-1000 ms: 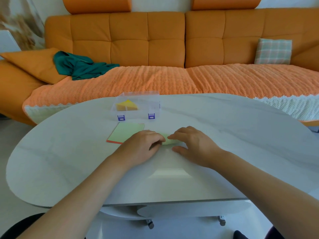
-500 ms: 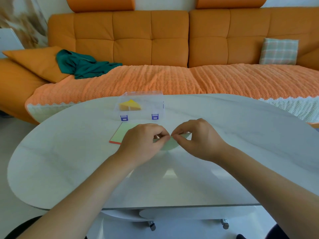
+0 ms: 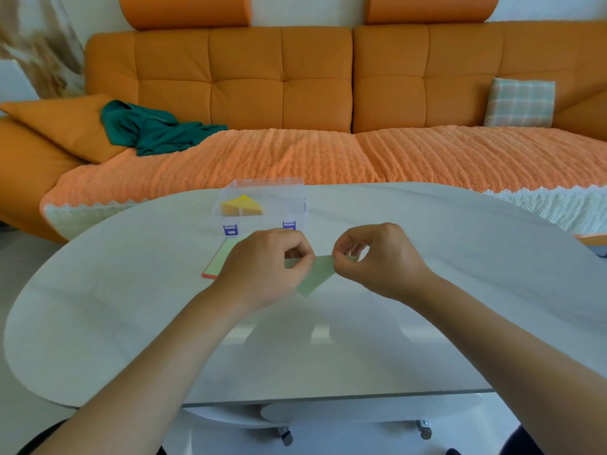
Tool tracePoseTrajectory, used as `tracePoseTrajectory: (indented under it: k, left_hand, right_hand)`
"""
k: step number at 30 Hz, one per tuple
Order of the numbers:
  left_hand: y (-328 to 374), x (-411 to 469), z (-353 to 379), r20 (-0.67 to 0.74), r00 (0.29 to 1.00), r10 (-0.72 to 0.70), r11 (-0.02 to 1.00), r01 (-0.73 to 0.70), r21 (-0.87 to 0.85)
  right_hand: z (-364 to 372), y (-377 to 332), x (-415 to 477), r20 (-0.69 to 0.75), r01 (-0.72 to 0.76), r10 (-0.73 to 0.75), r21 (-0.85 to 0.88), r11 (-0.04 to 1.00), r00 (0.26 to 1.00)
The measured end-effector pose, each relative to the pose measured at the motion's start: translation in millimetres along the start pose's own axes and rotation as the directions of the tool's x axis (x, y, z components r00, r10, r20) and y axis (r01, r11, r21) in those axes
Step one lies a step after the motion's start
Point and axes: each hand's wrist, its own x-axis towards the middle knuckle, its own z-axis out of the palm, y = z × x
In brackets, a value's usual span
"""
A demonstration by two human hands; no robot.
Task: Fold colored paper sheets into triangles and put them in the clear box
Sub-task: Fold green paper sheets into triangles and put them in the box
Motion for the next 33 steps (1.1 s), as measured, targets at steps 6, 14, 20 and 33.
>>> tracePoseTrajectory:
  k: [6, 14, 20, 33]
  left_hand:
    - [-13, 3, -14, -0.048, 0.998, -0.048, 0.996, 0.052, 0.068]
    - [-9, 1, -4, -0.082, 0.996, 0.046, 0.998, -0.043, 0.044]
    - [-2, 1, 3, -0.145, 0.977, 0.154, 0.976, -0.128, 0.176]
    - [-17, 4, -10, -0.030, 0.999, -0.018, 1.000, 0.018, -0.007]
  right_hand:
    - [-10, 20, 5, -0.032, -0.055, 0.053, -0.063, 0.997, 0.998]
    - [5, 2, 5, 0.038, 0.052, -0.053, 0.028, 0.998, 0.998]
    - [13, 1, 6, -0.007, 0.178, -0.180, -0.082, 0.980, 0.984]
    - [5, 8, 12, -0.084, 0.147, -0.155, -0.092, 0.985, 0.984]
